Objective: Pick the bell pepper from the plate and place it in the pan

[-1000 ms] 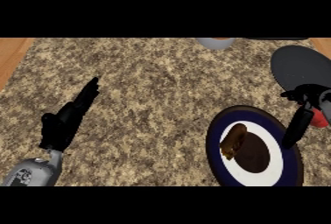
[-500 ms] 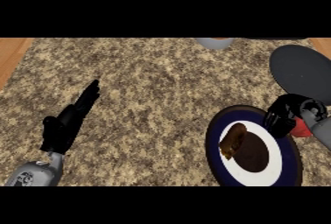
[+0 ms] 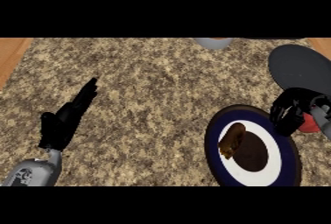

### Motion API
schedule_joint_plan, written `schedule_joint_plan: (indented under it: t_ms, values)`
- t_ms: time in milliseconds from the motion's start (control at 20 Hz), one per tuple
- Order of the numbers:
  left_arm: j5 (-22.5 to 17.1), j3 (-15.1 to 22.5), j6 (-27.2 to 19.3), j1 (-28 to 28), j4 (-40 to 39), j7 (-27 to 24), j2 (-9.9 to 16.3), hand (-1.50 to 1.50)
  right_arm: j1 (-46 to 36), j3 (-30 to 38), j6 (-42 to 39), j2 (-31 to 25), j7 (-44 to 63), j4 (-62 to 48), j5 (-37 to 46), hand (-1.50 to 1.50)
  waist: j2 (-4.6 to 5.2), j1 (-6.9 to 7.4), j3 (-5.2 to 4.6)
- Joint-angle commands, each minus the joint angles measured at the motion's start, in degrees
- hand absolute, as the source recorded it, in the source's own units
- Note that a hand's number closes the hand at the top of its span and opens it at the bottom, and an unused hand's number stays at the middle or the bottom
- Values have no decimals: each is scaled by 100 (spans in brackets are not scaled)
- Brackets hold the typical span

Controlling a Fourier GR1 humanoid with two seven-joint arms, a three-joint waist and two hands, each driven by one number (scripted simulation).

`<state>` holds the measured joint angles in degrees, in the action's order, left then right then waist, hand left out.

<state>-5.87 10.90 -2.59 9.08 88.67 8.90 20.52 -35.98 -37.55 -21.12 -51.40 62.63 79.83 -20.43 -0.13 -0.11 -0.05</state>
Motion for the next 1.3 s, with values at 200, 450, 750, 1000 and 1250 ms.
schedule_joint_plan:
  t_ms: [200, 450, 750, 1000, 1250]
  values:
    - [-70, -245, -21, -314, -23, -97, 76, 0, 247, 1, 757, -301, -2236, 1979, 1736, 150, -142, -328, 31]
    - [-110, -306, -58, -511, 59, -76, 76, 0, 570, 479, 1915, -762, -3341, 2973, 2772, 150, -155, -473, 40]
    - [-57, -372, -51, -423, 257, 78, 189, 0, 2050, 1005, 3653, -1037, -4008, 3880, 3604, 150, -98, -495, 37]
    - [34, -228, -2, -680, 475, -78, 74, 0, 3631, 1850, 4589, -1150, -4757, 3657, 3434, 150, -54, -322, 24]
    - [88, -126, 50, -132, 288, 134, -158, 0, 3770, 2412, 4657, -358, -5815, 2568, 2661, 150, 19, -92, 16]
